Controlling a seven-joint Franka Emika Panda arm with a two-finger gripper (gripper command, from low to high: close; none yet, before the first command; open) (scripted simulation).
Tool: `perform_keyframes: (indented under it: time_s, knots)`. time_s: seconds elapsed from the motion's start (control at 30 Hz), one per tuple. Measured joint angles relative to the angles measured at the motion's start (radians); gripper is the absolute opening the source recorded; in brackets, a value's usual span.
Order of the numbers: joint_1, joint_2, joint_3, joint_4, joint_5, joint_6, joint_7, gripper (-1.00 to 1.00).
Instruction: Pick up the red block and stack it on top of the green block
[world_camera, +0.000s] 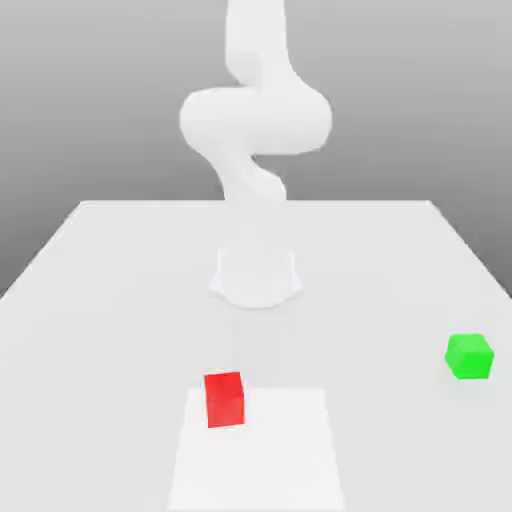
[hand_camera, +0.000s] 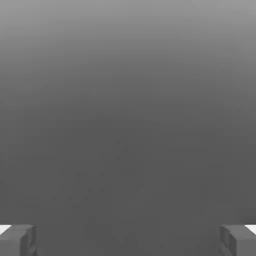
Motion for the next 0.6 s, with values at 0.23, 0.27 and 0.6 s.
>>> perform_keyframes:
  time_s: [0.23,0.27,0.6]
  knots:
    - [0.020,0.235,-0.065,-0.190,0.009,0.164,-0.105,0.00]
    - [0.022,0.269,-0.072,-0.217,0.009,0.188,-0.119,0.00]
    - [0.015,0.670,-0.124,-0.493,-0.015,0.468,-0.252,0.00]
